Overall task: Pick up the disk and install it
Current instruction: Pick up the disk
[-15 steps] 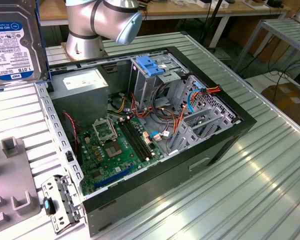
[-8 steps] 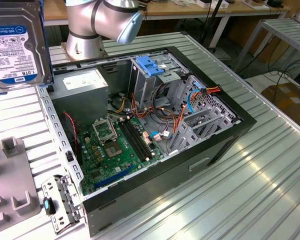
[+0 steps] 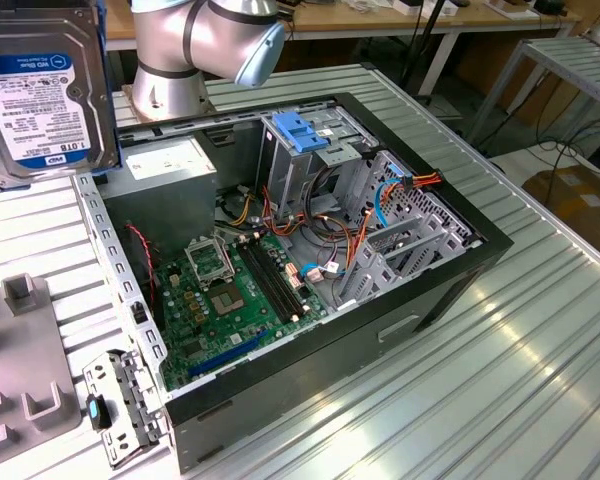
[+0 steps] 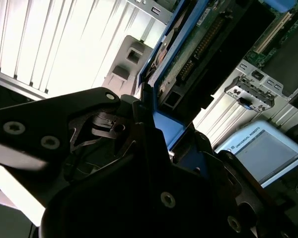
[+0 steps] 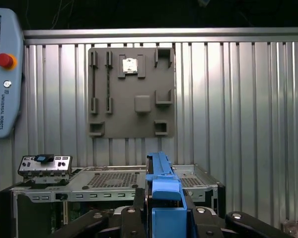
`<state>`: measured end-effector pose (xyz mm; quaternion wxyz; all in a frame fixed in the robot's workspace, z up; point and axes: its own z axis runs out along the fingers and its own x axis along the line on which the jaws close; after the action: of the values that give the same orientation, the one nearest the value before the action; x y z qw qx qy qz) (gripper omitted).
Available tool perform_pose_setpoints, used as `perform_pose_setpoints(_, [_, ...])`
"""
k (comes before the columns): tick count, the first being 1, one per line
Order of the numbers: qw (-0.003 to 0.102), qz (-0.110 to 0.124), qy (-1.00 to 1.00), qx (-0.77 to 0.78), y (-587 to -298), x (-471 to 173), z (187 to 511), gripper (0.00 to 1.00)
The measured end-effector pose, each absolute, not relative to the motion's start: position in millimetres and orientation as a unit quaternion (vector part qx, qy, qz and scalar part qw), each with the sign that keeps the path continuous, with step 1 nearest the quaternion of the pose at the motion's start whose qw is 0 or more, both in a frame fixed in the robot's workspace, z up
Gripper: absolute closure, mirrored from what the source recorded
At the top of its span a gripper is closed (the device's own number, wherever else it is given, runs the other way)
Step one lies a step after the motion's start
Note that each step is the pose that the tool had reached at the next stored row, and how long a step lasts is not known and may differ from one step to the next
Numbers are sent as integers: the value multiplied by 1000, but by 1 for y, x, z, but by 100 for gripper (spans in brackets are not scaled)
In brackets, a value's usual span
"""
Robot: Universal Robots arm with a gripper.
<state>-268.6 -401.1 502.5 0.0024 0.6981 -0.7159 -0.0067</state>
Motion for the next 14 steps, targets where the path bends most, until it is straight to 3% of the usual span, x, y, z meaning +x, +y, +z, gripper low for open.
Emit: perform_pose_setpoints(14, [2, -7, -716, 698, -405, -239, 502, 63])
